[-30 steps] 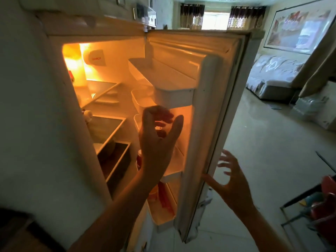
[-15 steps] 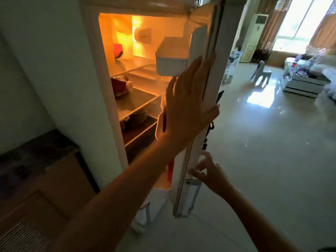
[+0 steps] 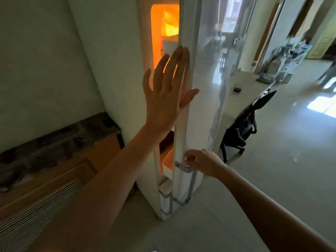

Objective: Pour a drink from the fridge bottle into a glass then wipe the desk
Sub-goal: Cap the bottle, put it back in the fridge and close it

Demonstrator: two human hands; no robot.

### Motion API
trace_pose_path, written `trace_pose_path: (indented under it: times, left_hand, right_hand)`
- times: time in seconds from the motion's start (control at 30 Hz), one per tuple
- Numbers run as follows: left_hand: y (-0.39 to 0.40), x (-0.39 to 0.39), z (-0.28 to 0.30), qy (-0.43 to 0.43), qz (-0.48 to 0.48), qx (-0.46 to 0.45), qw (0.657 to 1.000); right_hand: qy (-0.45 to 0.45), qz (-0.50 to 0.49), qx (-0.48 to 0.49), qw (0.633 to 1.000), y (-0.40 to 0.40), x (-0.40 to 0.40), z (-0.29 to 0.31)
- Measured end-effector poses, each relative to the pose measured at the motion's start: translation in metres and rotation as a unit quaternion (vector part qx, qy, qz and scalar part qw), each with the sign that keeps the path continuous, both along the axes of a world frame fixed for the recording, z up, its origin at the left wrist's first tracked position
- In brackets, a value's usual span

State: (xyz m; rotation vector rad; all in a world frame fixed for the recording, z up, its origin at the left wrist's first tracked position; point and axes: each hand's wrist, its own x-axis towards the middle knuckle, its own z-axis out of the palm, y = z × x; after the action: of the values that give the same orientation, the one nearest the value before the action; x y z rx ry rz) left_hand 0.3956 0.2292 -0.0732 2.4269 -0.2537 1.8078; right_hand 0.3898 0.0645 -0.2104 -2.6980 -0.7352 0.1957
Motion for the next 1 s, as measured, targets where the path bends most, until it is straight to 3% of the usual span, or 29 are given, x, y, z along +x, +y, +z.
trace_pose_path:
  times: [0.1, 0.23, 0.67, 0.9, 1.0]
  left_hand:
    - [0.021, 0.010, -0.001, 0.009, 0.051, 0.009, 0.999]
    - [0.046, 0.030, -0.007, -0.016, 0.105, 0.023, 0.994]
    - [0.074, 0.058, -0.010, -0.039, 0.112, 0.035, 0.992]
    - [0.046, 0.041, -0.008, 0.013, 0.028, -0.065, 0.997]
    - [0.017, 0.033, -0.014, 0.043, -0.035, -0.069, 0.996]
  right_hand:
    - [0.023, 0.032, 0.001, 0.999, 0.026, 0.016, -0.001]
    - [0.037, -0.008, 0.019, 0.999, 0.056, 0.037, -0.001]
    - [0.029, 0.003, 0.011, 1.000, 0.088, 0.066, -0.001]
    - [0.113, 0.041, 0.024, 0.992, 0.054, 0.051, 0.005]
    - [0.094, 0.031, 0.032, 0.995, 0.020, 0.036, 0.015]
